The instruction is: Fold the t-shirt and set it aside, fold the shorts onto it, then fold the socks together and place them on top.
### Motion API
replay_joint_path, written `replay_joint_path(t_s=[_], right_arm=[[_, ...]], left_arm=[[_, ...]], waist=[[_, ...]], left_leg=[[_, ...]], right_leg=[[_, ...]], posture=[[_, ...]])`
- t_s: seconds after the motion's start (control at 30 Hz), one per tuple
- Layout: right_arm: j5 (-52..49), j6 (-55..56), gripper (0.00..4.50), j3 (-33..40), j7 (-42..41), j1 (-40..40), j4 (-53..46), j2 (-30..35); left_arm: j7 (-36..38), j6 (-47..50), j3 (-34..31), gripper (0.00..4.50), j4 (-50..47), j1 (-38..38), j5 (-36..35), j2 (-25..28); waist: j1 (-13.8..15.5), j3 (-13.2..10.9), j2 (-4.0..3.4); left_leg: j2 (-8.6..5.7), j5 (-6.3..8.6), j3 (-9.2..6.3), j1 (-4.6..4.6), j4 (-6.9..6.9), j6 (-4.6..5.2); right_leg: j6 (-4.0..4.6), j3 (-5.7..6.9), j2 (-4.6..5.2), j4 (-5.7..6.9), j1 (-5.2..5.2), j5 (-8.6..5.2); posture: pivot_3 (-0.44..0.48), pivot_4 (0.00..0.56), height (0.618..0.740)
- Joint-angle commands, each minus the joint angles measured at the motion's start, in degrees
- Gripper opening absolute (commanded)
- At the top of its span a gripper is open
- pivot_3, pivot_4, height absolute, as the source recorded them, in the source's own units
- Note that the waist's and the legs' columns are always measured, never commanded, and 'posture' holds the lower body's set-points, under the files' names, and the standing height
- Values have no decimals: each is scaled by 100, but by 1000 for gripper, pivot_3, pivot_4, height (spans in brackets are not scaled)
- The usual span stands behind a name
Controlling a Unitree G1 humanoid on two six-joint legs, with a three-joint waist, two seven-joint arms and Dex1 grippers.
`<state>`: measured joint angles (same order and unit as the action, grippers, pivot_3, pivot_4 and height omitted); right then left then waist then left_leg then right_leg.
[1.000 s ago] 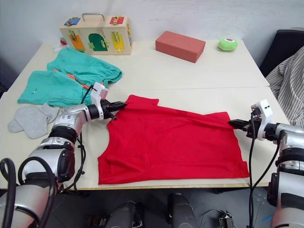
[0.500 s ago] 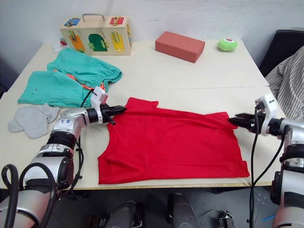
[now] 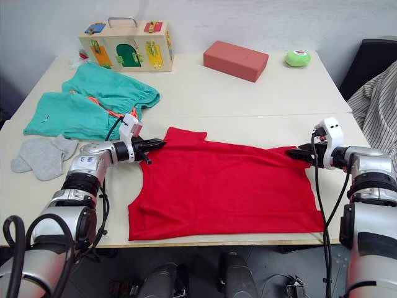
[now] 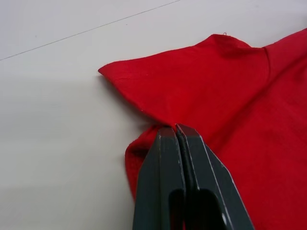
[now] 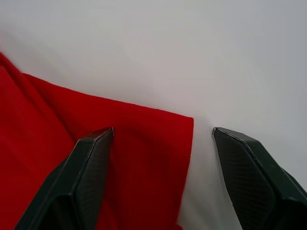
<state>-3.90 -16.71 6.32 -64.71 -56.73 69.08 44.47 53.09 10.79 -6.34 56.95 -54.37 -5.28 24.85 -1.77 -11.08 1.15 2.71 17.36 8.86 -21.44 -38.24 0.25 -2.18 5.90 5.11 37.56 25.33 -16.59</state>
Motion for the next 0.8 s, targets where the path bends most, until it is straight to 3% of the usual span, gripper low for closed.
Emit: replay_joint_path(t_s=[0.03,0.23,0.27,0.53,0.8], right_arm=[[-12,69,2395,38,2,-129,13,20],[-15,174,206,88,-15,-133,-5,22],[-36,225,23,120,-3,-140,-12,30],[-360,220,23,539,178,-351,37,92],[-769,116,23,1056,833,-515,139,12]], left_arm=[[-10,-46,-29,0,-200,44,-108,48],[-19,-55,-27,0,-200,36,-109,30],[-23,-58,-27,0,-192,25,-109,26],[-99,-94,-67,0,-111,-63,-137,-12],[-502,-82,-505,0,192,-289,-476,-42]], waist=[[-1,0,0],[-2,0,0],[-1,0,0],[-3,0,0],[-1,0,0]], left_leg=[[0,0,0,0,0,0],[0,0,0,0,0,0],[0,0,0,0,0,0],[0,0,0,0,0,0],[-1,0,0,-1,0,0]], right_leg=[[0,1,0,0,0,0],[0,0,0,0,0,0],[0,0,0,0,0,0],[0,0,0,1,0,0],[0,-4,3,0,0,0]], posture=[[0,150,740],[0,150,740],[0,150,740],[0,150,740],[0,150,740]])
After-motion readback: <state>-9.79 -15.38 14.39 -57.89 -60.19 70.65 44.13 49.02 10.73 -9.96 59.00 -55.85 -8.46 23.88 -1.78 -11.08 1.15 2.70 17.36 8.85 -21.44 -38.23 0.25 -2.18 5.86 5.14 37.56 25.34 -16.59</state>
